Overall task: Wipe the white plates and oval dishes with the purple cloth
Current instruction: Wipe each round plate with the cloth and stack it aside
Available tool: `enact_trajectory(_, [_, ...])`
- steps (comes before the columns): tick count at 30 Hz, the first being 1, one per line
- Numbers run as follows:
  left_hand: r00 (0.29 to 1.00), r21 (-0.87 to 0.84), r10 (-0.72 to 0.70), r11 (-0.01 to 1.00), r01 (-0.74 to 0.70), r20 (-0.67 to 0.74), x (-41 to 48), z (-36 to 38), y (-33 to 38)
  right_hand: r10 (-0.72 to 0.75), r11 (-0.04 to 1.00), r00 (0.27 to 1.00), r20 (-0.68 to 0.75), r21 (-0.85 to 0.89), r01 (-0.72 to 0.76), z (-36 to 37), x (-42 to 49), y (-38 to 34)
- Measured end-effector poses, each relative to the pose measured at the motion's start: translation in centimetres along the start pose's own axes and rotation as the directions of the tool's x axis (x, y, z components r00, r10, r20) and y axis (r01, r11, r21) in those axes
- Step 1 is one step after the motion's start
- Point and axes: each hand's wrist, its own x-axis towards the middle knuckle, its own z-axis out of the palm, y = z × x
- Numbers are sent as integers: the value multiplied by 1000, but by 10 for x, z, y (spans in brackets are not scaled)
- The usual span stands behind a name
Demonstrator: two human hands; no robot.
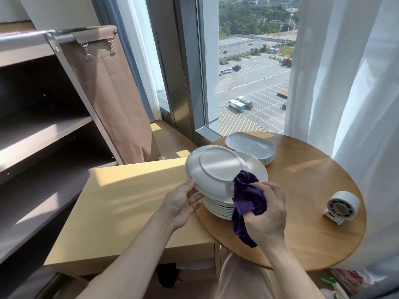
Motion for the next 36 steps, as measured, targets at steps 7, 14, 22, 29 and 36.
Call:
enact_trajectory(7, [998,11,42,999,-42,48,-5,6,-4,-162,921,957,242,-311,235,17,-3,-23])
enact_trajectory(14, [991,38,103,994,-107,83,-6,9,-8,-84,788,939,332,-555,267,39,8,-56])
enact_trajectory(22, [983,-16,133,991,-132,125,-6,14,2,-77,687,889,452,-622,376,65,27,-92])
enact_trajectory(29, [994,51,93,994,-96,53,4,12,2,-151,788,908,390,-507,349,32,6,-55])
enact_trajectory(36, [995,166,96,982,-92,-17,13,16,8,132,793,923,360,-597,119,1,29,-30])
